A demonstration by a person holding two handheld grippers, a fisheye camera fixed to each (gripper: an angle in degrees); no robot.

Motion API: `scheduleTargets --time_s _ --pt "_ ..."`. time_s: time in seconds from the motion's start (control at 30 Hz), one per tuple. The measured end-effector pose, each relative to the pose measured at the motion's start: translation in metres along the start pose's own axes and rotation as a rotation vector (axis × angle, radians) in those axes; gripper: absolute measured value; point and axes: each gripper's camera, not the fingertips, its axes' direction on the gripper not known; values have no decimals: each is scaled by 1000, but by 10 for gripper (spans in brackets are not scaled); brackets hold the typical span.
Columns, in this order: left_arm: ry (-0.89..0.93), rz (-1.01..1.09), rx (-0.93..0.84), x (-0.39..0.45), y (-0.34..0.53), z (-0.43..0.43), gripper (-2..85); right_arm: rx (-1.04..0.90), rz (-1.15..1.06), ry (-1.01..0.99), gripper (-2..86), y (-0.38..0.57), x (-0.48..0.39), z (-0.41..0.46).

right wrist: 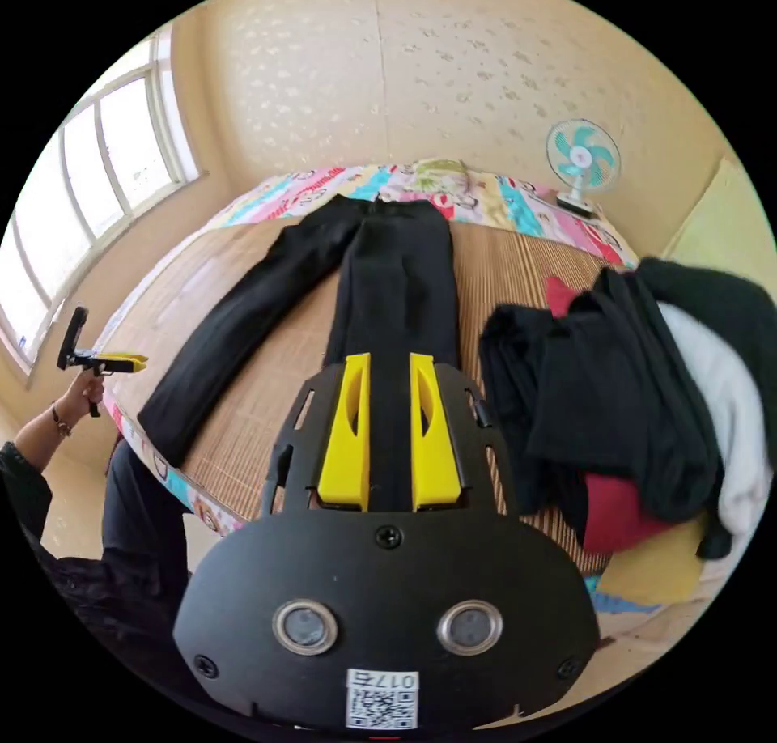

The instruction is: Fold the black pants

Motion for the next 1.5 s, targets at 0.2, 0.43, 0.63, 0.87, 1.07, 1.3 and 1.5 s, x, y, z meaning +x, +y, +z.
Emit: scheduleTargets --time_s 0.2,0.43,0.63,0.87,1.07,1.3,1.5 --pt "65 -47 189 28 72 25 9 -161 346 -42 109 110 42 45" --pt "18 -104 67 35 116 16 -4 -135 276 -218 33 138 22 -12" --pt "-237 -117 68 60 209 -13 11 -113 348 -270 23 218 19 -64" --pt "-225 -12 251 95 158 -52 99 -189 266 -53 22 244 17 -78" --pt "-210 -83 178 45 56 7 102 -117 299 -146 23 250 22 -100" --pt "-225 -155 101 32 81 24 28 -69 406 -268 24 280 49 -123" --pt "-20 -131 245 29 109 -44 92 89 203 -342 24 266 8 -177"
